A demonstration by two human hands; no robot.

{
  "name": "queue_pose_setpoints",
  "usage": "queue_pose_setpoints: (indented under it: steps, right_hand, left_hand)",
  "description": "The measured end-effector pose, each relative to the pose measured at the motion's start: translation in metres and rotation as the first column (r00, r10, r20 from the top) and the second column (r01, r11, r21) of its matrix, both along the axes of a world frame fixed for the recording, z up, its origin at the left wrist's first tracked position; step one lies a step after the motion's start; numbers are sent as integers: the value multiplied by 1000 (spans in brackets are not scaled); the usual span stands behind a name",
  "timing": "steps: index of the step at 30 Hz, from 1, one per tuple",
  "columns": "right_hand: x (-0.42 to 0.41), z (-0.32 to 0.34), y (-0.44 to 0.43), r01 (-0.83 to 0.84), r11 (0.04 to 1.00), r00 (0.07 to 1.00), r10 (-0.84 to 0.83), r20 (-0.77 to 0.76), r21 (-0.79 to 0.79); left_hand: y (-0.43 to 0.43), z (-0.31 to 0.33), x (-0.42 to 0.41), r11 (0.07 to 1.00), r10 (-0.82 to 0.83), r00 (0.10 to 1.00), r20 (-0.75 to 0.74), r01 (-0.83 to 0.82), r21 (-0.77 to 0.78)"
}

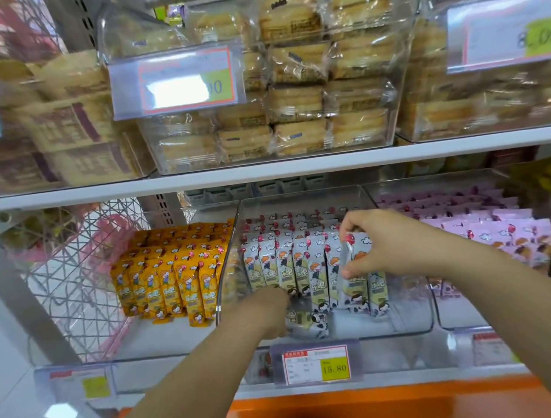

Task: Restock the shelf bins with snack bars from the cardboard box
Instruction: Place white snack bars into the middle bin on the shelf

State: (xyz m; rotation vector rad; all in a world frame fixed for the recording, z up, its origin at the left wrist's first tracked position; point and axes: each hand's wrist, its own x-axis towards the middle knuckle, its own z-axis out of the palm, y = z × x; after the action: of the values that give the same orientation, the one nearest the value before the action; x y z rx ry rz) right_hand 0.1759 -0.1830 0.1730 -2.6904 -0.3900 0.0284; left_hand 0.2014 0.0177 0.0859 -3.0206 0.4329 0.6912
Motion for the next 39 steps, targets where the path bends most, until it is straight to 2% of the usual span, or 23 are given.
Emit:
queue_pose_setpoints:
  steps: [4,12,17,24,28,31,35,39]
  right_hand:
    - [-1,-4,-2,-34,999,998,34,-44,0]
    - [3,-3,10,-60,995,998,60,-3,81]
    - [9,-8,24,-88,989,996,91,-20,118]
    - [17,-20,40,-139,980,989,145,-37,139]
    - [21,-26,43,-150,977,988,153,-9,151]
    - [27,-38,47,-106,979,994,108,-8,172]
    - [37,-55,51,-64,989,998,61,25,135]
    - [42,-64,52,-37,990,994,23,104,137]
  left_hand:
    - [-1,-4,0,999,-29,999,21,29,27]
    - [11,74,-21,971,-3,1000,4,4,-238]
    - [18,86,-22,984,-71,994,86,84,-155]
    - [22,83,-25,953,33,997,63,-12,-302]
    - [16,78,-19,963,129,964,231,-66,-262]
    - [11,73,-11,983,113,947,302,-63,-171]
    - [-1,62,4,992,95,956,277,-66,-110]
    - [-8,45,19,972,156,952,265,-101,-212]
